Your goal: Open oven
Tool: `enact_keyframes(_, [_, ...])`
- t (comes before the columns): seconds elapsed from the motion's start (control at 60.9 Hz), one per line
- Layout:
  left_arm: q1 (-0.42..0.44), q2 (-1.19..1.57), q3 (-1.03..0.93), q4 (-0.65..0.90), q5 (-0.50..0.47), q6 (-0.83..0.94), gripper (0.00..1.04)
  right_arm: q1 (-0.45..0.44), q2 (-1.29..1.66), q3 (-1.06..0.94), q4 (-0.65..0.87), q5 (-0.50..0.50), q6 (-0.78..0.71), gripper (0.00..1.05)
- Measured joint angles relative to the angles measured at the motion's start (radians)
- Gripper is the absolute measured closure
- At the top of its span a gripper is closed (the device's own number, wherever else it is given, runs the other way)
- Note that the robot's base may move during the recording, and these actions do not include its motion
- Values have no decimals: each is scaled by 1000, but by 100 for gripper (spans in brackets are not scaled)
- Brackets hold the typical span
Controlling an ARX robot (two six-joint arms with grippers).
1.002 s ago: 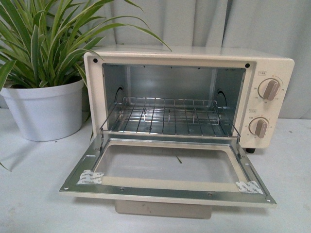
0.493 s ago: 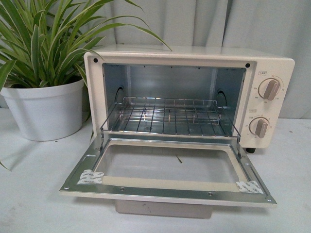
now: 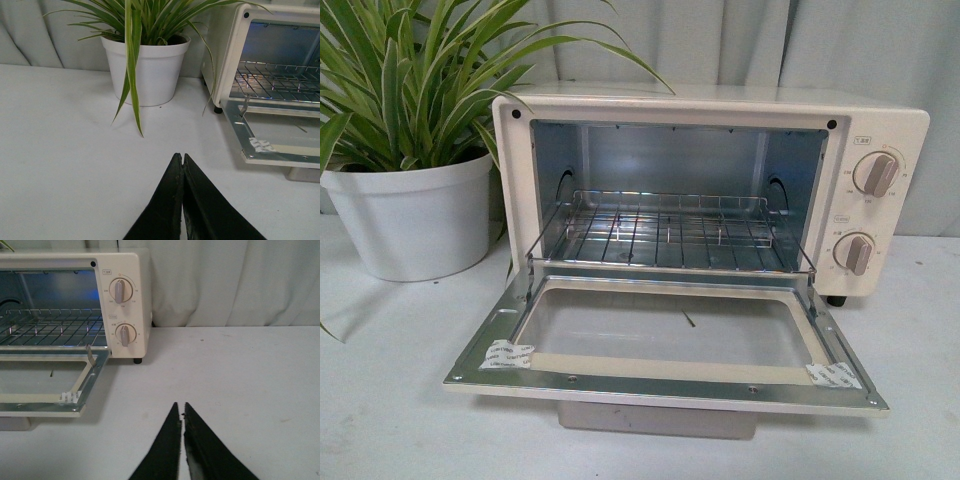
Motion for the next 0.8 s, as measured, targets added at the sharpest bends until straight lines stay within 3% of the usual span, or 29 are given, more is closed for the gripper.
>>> enact_keyframes(0.46, [0, 0, 0, 0, 0, 1, 5, 0, 0, 0, 0, 0, 0, 13])
enact_keyframes(0.493, [0, 0, 0, 0, 0, 1, 5, 0, 0, 0, 0, 0, 1, 7])
enact_keyframes(0.805, [0, 0, 0, 0, 0, 2, 6, 0, 0, 0, 0, 0, 0, 9])
